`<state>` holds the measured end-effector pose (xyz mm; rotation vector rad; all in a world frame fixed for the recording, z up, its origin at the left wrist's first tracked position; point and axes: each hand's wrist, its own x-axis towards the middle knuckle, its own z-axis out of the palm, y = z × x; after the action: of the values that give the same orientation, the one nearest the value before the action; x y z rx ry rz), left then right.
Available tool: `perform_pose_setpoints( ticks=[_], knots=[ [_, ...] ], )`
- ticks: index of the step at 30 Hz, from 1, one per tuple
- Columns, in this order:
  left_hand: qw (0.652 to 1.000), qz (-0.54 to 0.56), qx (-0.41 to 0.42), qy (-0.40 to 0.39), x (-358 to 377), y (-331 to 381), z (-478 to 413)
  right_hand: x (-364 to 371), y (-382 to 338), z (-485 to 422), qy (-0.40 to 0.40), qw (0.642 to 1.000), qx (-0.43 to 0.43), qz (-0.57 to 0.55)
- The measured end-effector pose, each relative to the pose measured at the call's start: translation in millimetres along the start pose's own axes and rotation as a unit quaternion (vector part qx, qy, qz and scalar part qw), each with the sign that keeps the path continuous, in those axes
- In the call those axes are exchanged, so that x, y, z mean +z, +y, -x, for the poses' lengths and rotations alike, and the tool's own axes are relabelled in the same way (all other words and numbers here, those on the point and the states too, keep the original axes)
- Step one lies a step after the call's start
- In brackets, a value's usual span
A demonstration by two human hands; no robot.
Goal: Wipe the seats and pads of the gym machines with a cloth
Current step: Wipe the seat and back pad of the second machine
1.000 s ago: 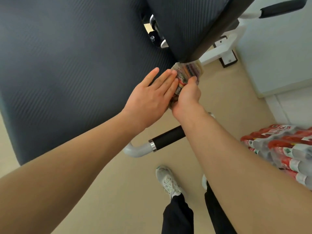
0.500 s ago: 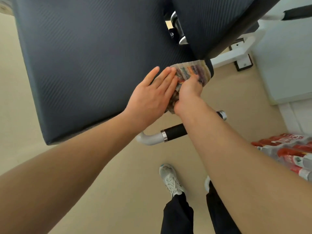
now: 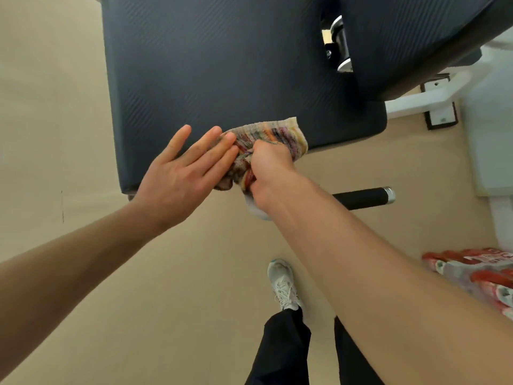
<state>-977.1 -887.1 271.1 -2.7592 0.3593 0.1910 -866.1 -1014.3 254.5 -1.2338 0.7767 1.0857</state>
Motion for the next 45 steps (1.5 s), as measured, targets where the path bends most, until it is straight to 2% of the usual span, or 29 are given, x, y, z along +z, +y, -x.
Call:
perform_pose_setpoints(
  ticks=[3,5,6,7,9,10,13,14,16,18,19,21,22,23,24,27,32,33,36,40,43,45],
  knots=[
    [0.988,0.053,-0.101,0.101,-3.3,26.9,-16.4,-33.1,-5.8,17.4,-0.006,0.998,-0.010,0.062],
    [0.960,0.117,-0.194,0.166,-14.8,52.2,-33.6,-59.6,-15.1,24.8,0.034,0.972,-0.150,0.177],
    [0.940,0.156,-0.245,0.178,-21.4,65.7,-41.9,-70.3,-20.0,26.1,0.064,0.936,-0.254,0.234],
    [0.917,0.191,-0.298,0.183,-27.2,78.5,-49.3,-78.3,-24.8,25.7,0.082,0.883,-0.361,0.288],
    [0.856,0.251,-0.406,0.198,-32.5,100.4,-59.4,-88.7,-29.8,12.3,0.082,0.750,-0.532,0.385],
    [0.811,0.284,-0.468,0.208,-33.1,108.2,-62.0,-93.3,-30.2,-0.7,0.068,0.676,-0.591,0.435],
    [0.632,0.358,-0.659,0.195,-33.5,119.5,-58.6,-105.8,-28.1,-41.5,0.008,0.412,-0.657,0.631],
    [0.572,0.361,-0.714,0.182,-30.1,120.0,-53.3,-106.8,-28.6,-52.9,-0.028,0.339,-0.656,0.674],
    [0.462,0.363,-0.792,0.168,-23.1,117.9,-42.6,-98.0,-34.9,-69.2,-0.085,0.237,-0.659,0.709],
    [0.341,0.400,-0.834,0.167,-14.5,114.0,-36.0,-81.5,-45.0,-77.1,-0.110,0.176,-0.671,0.712],
    [0.266,0.432,-0.845,0.167,-11.3,111.6,-35.9,-74.3,-49.3,-79.1,-0.116,0.150,-0.677,0.711],
    [0.087,0.515,-0.832,0.186,-10.2,105.7,-39.3,-65.4,-52.3,-81.8,-0.110,0.114,-0.694,0.703],
    [0.000,0.567,-0.797,0.210,-12.2,102.3,-42.6,-61.9,-49.8,-82.1,-0.104,0.108,-0.704,0.694],
    [-0.062,0.613,-0.753,0.231,-15.5,98.8,-46.5,-56.2,-44.2,-81.5,-0.099,0.110,-0.713,0.686],
    [-0.089,0.649,-0.716,0.243,-17.2,95.0,-48.5,-47.1,-36.9,-79.2,-0.098,0.114,-0.723,0.675],
    [-0.096,0.672,-0.683,0.270,-25.9,76.2,-45.0,-7.3,-13.7,-67.1,-0.109,0.132,-0.754,0.634],
    [-0.132,0.659,-0.661,0.334,-37.7,42.5,-15.1,24.8,2.3,-55.6,-0.131,0.155,-0.760,0.617],
    [-0.131,0.648,-0.664,0.349,-37.0,45.1,-19.7,25.2,3.7,-56.0,-0.132,0.161,-0.759,0.617],
    [-0.089,0.597,-0.718,0.347,-26.8,61.0,-45.0,21.3,4.7,-53.8,-0.135,0.159,-0.761,0.615],
    [-0.066,0.666,-0.689,0.278,-24.5,87.3,-69.4,-14.9,-13.0,-58.0,-0.134,0.143,-0.730,0.655],
    [-0.066,0.687,-0.672,0.270,-24.6,82.1,-64.0,-34.5,-23.7,-59.8,-0.116,0.128,-0.715,0.677],
    [-0.076,0.682,-0.673,0.276,-25.2,62.4,-49.9,-22.1,-19.2,-57.7,-0.112,0.131,-0.716,0.677]
  ],
)
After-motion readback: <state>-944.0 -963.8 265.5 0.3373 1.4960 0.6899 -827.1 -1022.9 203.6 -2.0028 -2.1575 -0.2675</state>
